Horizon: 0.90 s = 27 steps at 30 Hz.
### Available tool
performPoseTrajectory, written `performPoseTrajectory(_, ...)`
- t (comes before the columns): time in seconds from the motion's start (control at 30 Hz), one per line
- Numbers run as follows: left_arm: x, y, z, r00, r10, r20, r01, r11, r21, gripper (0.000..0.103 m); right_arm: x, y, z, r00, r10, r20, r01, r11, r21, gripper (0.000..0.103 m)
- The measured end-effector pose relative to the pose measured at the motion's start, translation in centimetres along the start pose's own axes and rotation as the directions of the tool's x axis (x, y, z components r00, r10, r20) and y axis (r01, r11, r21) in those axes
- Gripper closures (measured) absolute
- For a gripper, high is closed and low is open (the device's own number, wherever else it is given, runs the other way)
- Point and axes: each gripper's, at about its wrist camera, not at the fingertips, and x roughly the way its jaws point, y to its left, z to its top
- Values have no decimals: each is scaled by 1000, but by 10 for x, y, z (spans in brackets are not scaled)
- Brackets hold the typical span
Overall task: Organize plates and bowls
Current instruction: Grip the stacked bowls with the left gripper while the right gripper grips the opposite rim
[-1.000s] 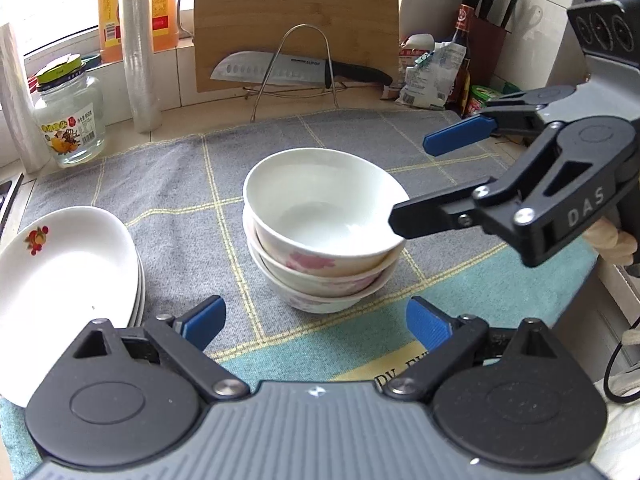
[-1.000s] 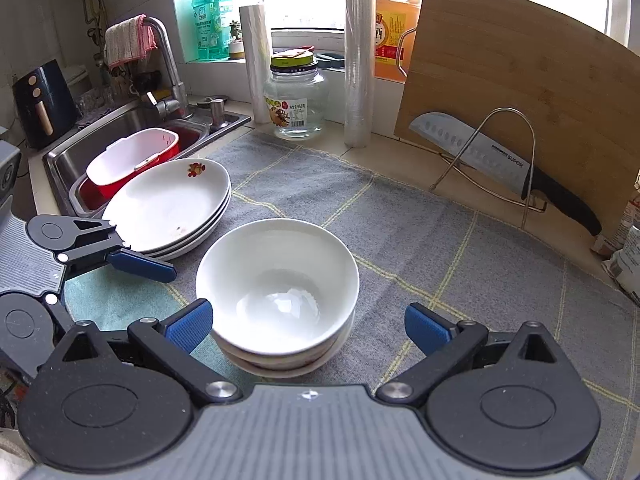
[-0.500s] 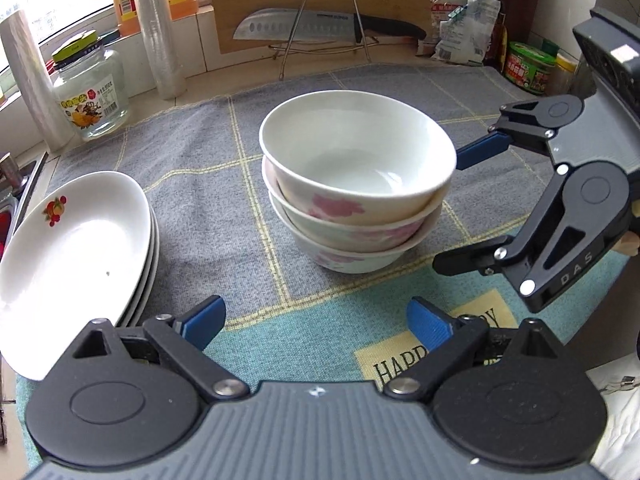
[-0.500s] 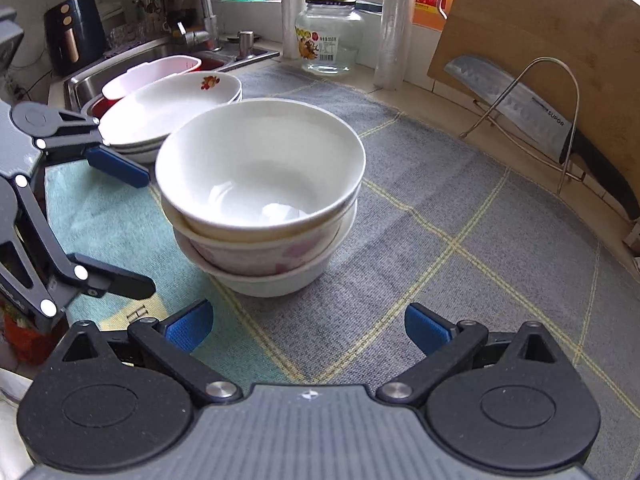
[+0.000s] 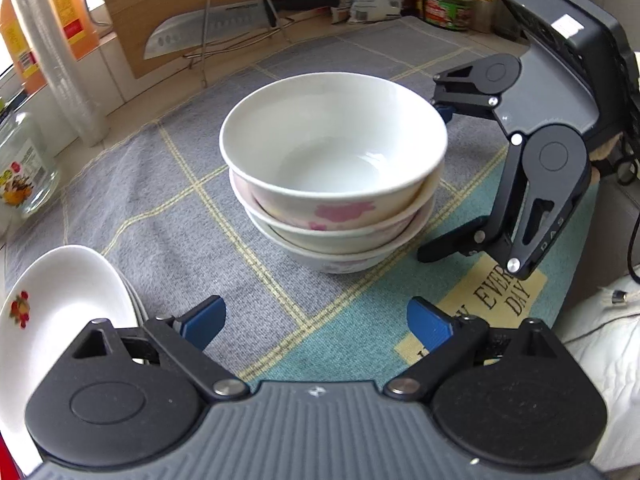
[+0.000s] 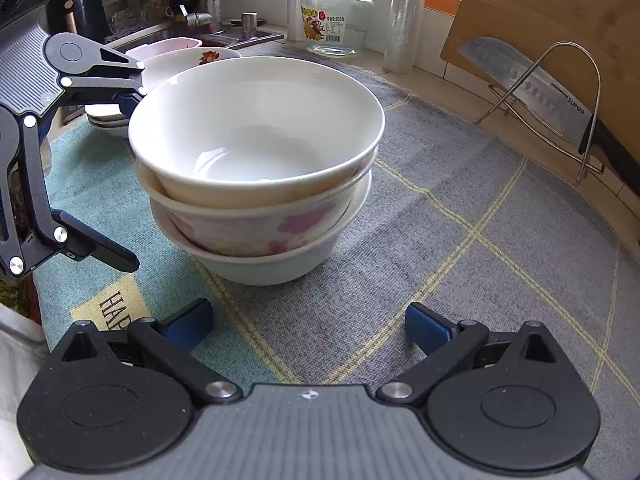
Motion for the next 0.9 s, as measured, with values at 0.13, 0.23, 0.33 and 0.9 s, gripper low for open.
performPoseTrajectory(0.13,2,13,-2,997,-70,10,69,993,95,6,-2,1,-3,1000,-14,23,14,1000,16,0)
performPoseTrajectory(0.23,7,21,0,995,-102,5,101,987,125,7,-3,4,-4,999,-38,20,37,998,42,0)
performPoseTrajectory(0.33,11,25,4,992,-128,4,126,981,150,7,-2,5,0,999,-53,-3,53,997,61,0)
performPoseTrajectory(0.9,37,25,27,986,-164,-37,168,938,304,8,8,11,26,998,69,-11,-70,986,-148,0)
